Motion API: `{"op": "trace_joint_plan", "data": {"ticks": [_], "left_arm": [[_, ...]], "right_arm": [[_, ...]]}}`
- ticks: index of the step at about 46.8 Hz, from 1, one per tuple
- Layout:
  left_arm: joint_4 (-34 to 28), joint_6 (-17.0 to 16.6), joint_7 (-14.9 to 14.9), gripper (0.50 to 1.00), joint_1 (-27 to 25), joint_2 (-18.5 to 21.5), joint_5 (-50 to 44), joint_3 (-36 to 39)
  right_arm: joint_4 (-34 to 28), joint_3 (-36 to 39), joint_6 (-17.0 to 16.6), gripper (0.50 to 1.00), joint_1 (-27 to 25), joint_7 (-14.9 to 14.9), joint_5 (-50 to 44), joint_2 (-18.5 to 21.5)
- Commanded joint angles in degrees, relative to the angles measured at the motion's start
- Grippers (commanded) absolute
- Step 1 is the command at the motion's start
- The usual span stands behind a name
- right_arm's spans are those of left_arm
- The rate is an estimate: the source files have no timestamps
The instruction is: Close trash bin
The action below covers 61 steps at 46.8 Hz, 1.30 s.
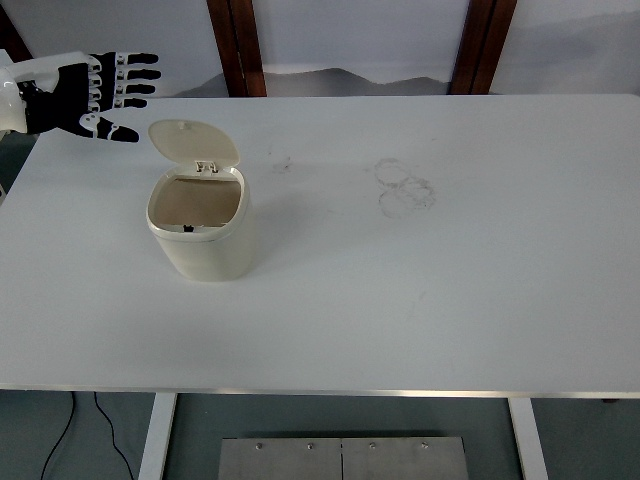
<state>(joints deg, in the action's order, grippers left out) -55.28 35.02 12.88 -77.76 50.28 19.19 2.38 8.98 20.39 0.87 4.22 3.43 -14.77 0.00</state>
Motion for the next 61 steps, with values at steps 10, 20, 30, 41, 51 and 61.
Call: {"op": "trace_joint_plan", "data": {"ticks": [10, 20, 30, 41, 51, 61], "left_arm": [[-0.2, 0.0, -3.1, 1.000, -2.7, 0.0, 6.0, 0.0], [-2.6, 0.0, -5.5, 1.000, -3.4, -0.5, 8.2, 0.0], [-2.6, 0.0, -8.0, 1.000, -3.4, -1.2, 9.0, 0.1], [-2.9, 0.0, -9.8, 1.000, -4.0, -1.3, 9.0, 0.1], [-5.5, 0.0, -9.8, 1.000, -3.7, -2.2, 9.0, 0.1], [-6.2, 0.0, -9.8, 1.000, -3.6, -3.5, 8.9, 0.1]], "right_arm": [[0.0, 0.0, 0.0, 0.995, 0.0, 0.0, 0.0, 0.0], [0.0, 0.0, 0.0, 0.995, 0.0, 0.0, 0.0, 0.0], [0.0, 0.0, 0.0, 0.995, 0.0, 0.0, 0.0, 0.0], [0.0, 0.0, 0.0, 0.995, 0.0, 0.0, 0.0, 0.0], [0.0, 0.0, 0.0, 0.995, 0.0, 0.0, 0.0, 0.0], [0.0, 0.0, 0.0, 0.995, 0.0, 0.0, 0.0, 0.0]]}}
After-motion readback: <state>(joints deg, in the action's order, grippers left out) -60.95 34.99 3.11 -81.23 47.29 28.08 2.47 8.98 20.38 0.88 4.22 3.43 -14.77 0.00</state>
